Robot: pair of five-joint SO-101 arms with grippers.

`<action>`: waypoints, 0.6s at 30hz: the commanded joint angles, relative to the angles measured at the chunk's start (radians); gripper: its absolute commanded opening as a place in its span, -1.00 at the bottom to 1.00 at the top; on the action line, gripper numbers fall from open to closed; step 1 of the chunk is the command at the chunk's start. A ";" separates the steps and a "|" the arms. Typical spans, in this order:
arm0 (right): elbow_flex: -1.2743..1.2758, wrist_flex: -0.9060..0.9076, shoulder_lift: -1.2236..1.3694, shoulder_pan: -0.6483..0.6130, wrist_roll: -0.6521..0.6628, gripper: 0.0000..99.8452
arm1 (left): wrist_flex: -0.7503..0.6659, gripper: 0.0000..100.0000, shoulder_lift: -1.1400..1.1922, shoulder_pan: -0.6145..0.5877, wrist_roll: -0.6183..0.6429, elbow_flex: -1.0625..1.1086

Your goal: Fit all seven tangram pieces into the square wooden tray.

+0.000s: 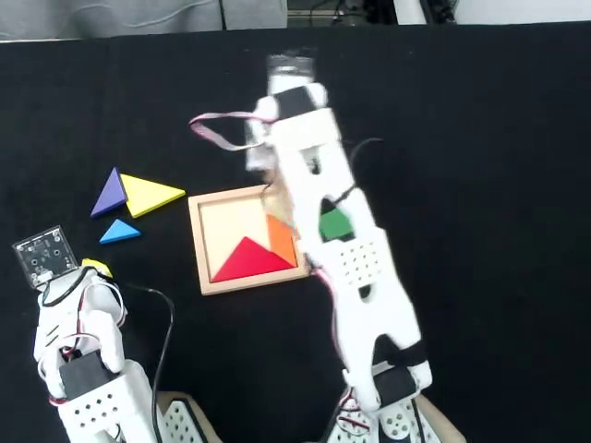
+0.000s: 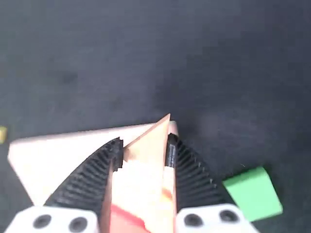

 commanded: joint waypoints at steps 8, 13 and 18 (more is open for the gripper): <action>0.282 0.037 -0.305 -0.130 0.163 -0.98 | -0.005 -0.85 -0.008 0.008 -0.009 -0.001; 0.559 0.009 -0.519 -0.130 0.118 -0.98 | -0.005 -0.85 -0.008 0.013 -0.009 -0.001; 0.849 -0.192 -0.552 -0.133 0.101 -0.98 | -0.005 -0.85 -0.008 0.013 -0.009 -0.001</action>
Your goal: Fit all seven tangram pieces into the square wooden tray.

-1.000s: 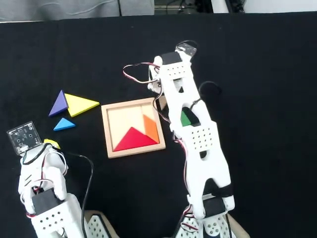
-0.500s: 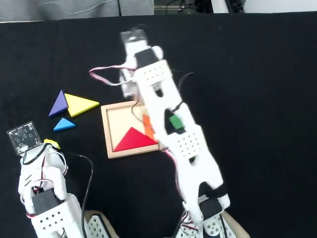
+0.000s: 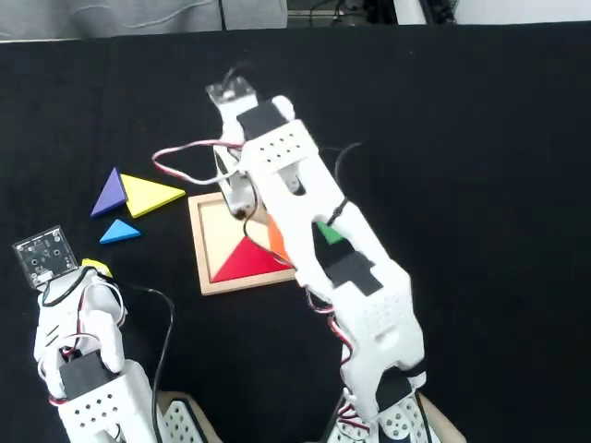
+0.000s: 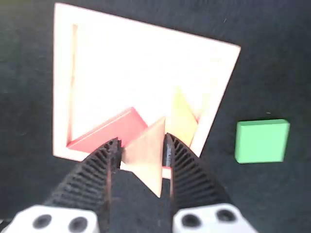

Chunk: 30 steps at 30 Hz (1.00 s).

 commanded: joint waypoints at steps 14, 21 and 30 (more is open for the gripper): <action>0.216 -0.221 -0.085 -0.018 -0.193 -0.97 | -0.006 -0.85 -0.008 0.013 -0.009 -0.002; 0.213 -0.199 -0.085 -0.025 -0.192 -0.97 | -0.006 -0.85 -0.008 0.013 -0.011 -0.002; 0.213 -0.189 -0.085 -0.025 -0.187 -0.96 | -0.006 -0.85 -0.008 0.013 -0.011 -0.002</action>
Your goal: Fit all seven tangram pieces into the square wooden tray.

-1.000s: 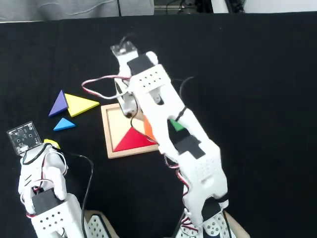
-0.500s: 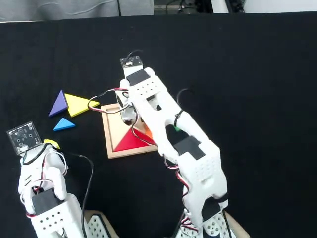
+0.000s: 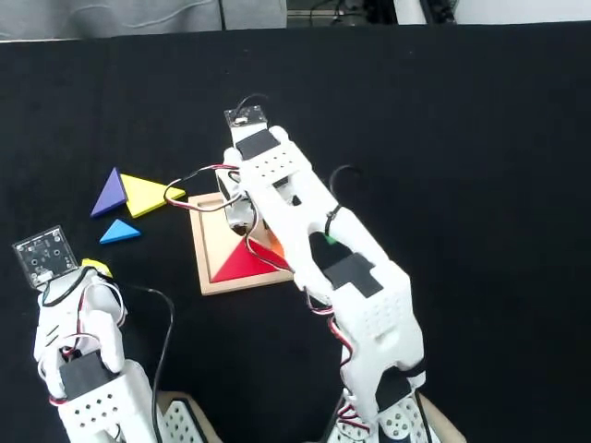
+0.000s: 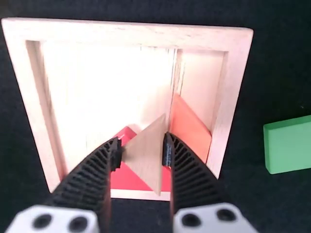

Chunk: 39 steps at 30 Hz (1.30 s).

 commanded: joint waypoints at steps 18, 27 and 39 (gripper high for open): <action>-0.005 0.035 -0.084 -0.064 0.020 -0.54 | -0.006 -0.85 -0.008 0.013 -0.011 -0.002; -0.019 0.044 -0.101 -0.058 0.017 -0.51 | -0.006 -0.85 -0.008 0.012 -0.011 -0.002; -0.087 -0.023 -0.194 0.048 0.288 -0.94 | -0.006 -0.85 -0.008 0.013 -0.011 -0.002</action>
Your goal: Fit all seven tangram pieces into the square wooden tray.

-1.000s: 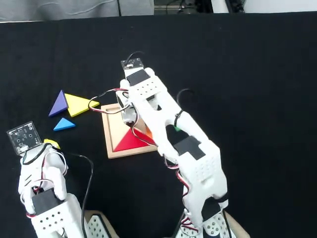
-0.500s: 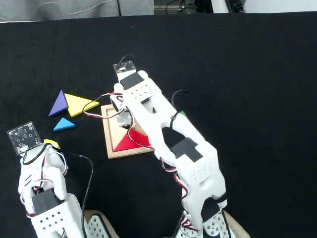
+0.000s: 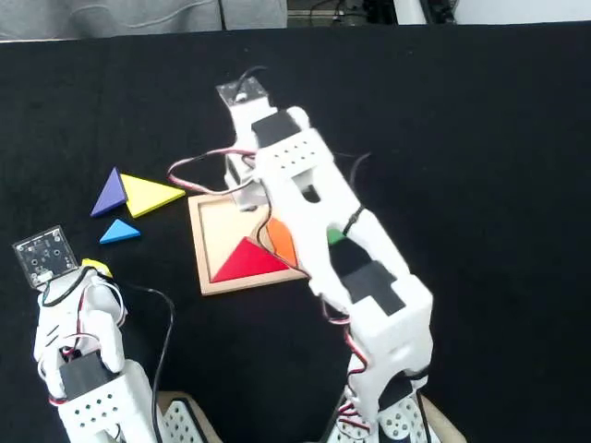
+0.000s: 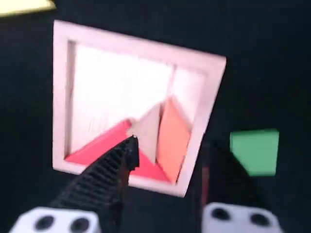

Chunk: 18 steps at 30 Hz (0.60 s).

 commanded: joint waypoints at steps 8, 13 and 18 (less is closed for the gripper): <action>-0.005 -0.133 0.064 0.008 0.071 -0.98 | -0.006 -0.85 -0.008 0.015 -0.011 -0.002; -0.018 0.002 0.042 -0.012 0.100 -0.98 | -0.006 -0.85 -0.008 0.013 -0.011 -0.002; -0.012 0.106 0.045 -0.043 0.144 -0.98 | -0.006 -0.85 -0.008 0.013 -0.011 -0.002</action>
